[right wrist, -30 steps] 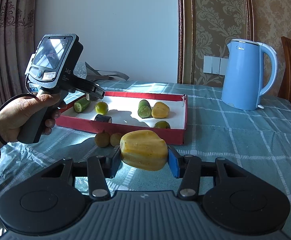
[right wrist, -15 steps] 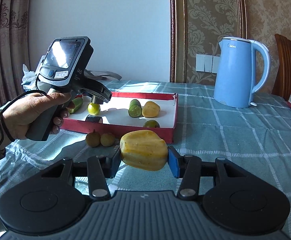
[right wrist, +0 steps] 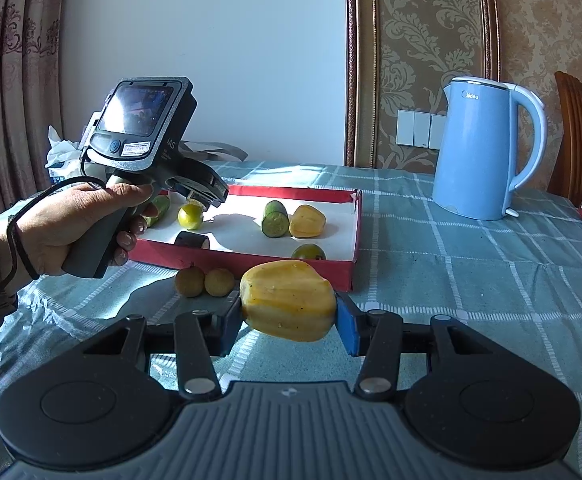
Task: Organize fruits
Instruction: 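Carry the eggplant chunk into the tray with the left gripper while the right gripper holds the yellow chunk, then open the left gripper to release the eggplant chunk in the tray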
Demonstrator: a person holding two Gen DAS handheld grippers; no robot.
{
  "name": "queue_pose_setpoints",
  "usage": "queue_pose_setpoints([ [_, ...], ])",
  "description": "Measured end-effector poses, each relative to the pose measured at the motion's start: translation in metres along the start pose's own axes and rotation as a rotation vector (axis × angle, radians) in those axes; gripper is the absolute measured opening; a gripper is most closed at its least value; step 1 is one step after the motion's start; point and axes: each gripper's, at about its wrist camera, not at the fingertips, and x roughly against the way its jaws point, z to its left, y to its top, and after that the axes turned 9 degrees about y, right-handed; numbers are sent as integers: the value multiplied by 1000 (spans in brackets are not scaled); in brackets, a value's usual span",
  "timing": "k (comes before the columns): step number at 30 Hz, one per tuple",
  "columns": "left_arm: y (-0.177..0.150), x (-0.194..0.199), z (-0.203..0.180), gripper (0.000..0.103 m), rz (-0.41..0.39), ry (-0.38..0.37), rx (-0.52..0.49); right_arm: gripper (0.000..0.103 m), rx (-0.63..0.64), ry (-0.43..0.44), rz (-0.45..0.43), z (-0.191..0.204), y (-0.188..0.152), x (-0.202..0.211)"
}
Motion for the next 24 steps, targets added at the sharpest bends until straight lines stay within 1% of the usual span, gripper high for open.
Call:
queue_pose_setpoints([
  [2, 0, -4, 1, 32, 9, 10, 3, 48, 1, 4, 2, 1, 1, -1],
  [7, 1, -7, 5, 33, 16, 7, 21, 48, 0, 5, 3, 0, 0, -2],
  [9, 2, -5, 5, 35, 9, 18, 19, 48, -1, 5, 4, 0, 1, -3],
  [10, 2, -4, 6, 38, 7, 16, 22, 48, 0, 6, 4, 0, 1, -4],
  [12, 2, -1, 7, 38, 1, 9, 27, 48, 6, 9, 6, 1, 3, -7],
  [15, 2, 7, 9, 44, -20, 11, 27, 48, 12, 16, 3, 1, 6, -12],
  [18, 2, 16, 11, 54, -46, 13, 24, 48, 24, 25, -2, 4, 11, -17],
  [20, 0, 24, 15, 64, -66, 12, 31, 48, 30, 30, -3, 5, 15, -21],
  [22, -2, 33, 20, 69, -87, 17, 38, 48, 35, 32, -5, 6, 19, -26],
  [24, -7, 44, 28, 74, -117, 39, 51, 48, 29, 47, -5, 3, 24, -33],
])
